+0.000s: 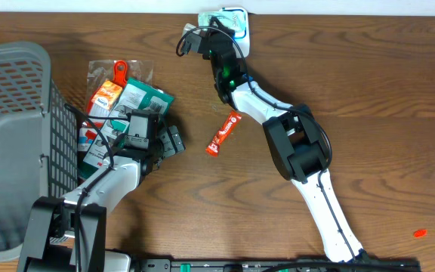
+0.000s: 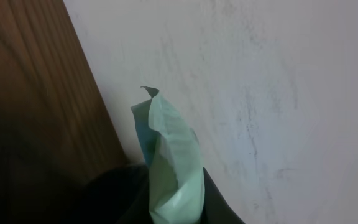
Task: Scan the item barcode
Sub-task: 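Hold the wipes pack face-down over the white scanner with the right gripper, then carry the wipes pack off to the right with the right gripper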
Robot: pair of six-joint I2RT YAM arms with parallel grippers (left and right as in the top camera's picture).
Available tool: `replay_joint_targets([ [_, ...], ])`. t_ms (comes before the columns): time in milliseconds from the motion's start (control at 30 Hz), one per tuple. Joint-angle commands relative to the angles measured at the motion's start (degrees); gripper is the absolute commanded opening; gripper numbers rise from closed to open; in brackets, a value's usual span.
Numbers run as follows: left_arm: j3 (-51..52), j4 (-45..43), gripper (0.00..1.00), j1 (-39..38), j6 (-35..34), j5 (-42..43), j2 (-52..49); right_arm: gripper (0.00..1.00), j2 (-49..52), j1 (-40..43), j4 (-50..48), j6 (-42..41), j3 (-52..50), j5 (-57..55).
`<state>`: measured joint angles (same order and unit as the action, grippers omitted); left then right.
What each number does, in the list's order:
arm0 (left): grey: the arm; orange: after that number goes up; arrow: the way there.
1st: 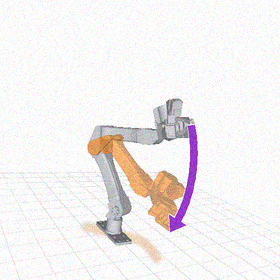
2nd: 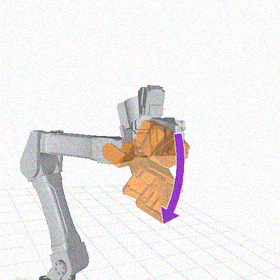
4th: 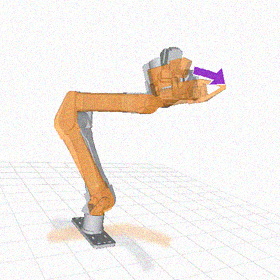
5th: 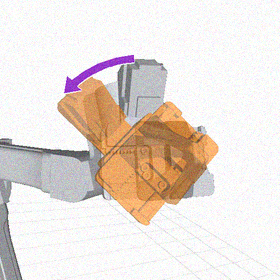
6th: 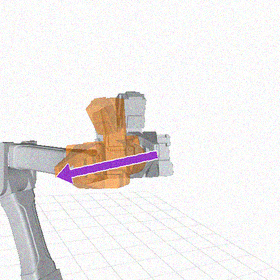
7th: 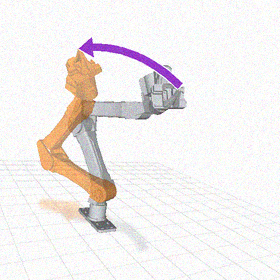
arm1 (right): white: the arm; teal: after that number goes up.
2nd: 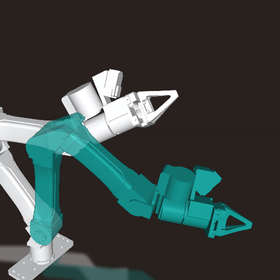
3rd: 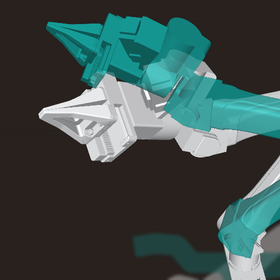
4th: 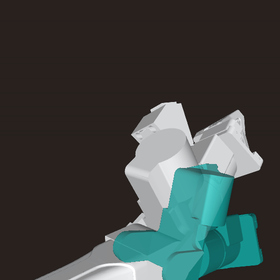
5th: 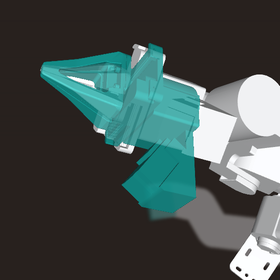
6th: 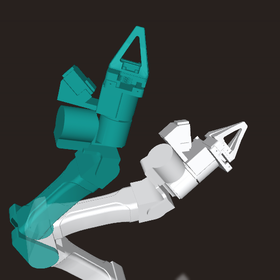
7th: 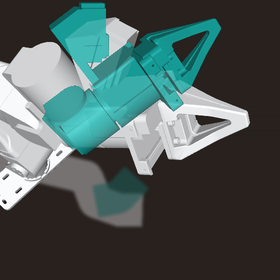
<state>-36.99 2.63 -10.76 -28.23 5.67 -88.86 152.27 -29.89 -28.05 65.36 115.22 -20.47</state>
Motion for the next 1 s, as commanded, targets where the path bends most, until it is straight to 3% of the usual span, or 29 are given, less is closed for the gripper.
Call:
replay_joint_targets([
  [0, 2.1, 1.2, 0.96, 0.5, 0.8, -3.6, -2.1, 0.01, 0.8, 0.3, 1.2, -4.2, -0.6, -0.7],
  [233, 2.1, 1.2, 0.96, 0.5, 1.7, -3.6, -2.1, 0.01, 0.8, -0.3, -3.3, -3.5, -0.6, -2.2],
  [333, 2.1, 1.2, 0.96, 0.5, 1.7, -3.6, -2.1, 0.01, 0.8, -0.6, -7.3, 0.7, -0.6, -2.1],
  [667, 2.1, 1.2, 0.96, 0.5, 1.7, -3.6, -2.1, 0.01, -6.7, -2.4, -5.3, 3.3, -0.6, -7.2],
  [967, 2.1, 0.0, 0.96, 0.5, 1.6, -3.6, -2.1, 0.01, -17.4, -5.4, 0.2, -11.9, -0.6, -31.4],
])
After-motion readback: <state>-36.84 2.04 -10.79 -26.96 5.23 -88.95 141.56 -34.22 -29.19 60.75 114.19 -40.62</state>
